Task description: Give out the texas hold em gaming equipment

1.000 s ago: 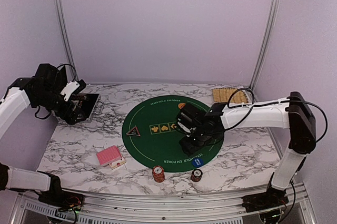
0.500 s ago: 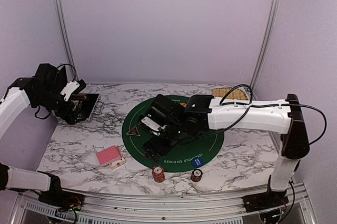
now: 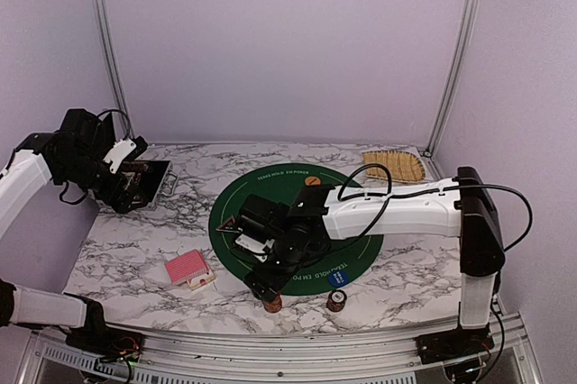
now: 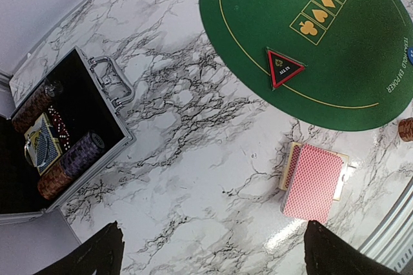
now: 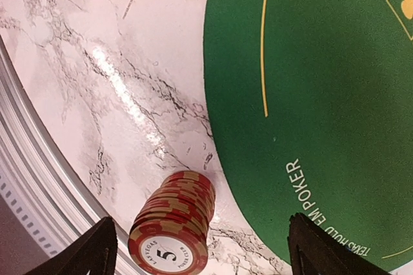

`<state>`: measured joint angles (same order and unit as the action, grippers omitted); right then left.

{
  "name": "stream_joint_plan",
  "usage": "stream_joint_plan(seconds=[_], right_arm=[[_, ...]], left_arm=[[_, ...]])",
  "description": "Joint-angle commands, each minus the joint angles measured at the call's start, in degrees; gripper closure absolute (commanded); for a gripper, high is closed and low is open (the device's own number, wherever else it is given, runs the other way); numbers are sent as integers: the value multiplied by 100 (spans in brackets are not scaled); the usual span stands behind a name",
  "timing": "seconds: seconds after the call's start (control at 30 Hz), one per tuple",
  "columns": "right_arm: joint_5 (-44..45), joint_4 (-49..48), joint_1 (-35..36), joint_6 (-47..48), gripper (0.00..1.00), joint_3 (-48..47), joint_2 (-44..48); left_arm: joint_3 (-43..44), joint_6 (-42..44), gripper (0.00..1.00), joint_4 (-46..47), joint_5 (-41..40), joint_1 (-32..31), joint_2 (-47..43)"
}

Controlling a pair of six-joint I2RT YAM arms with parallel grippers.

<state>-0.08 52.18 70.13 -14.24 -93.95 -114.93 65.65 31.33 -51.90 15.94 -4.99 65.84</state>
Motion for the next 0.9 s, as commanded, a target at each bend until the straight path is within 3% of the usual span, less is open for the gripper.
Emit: stream_joint_plan(seconds=[0.0, 0.37, 0.63, 0.87], right_arm=[[-90, 56, 71, 84, 13, -246, -114], [-247, 11, 132, 114, 24, -224, -216], [-269, -2, 163, 106, 41, -205, -205], [-317, 2, 202, 113, 41, -183, -215]], left_arm=[[126, 35, 1, -154, 29, -19, -87], [108, 40, 1, -162, -30, -19, -142], [106, 48, 1, -163, -47, -19, -138], [106, 56, 1, -158, -54, -15, -150]])
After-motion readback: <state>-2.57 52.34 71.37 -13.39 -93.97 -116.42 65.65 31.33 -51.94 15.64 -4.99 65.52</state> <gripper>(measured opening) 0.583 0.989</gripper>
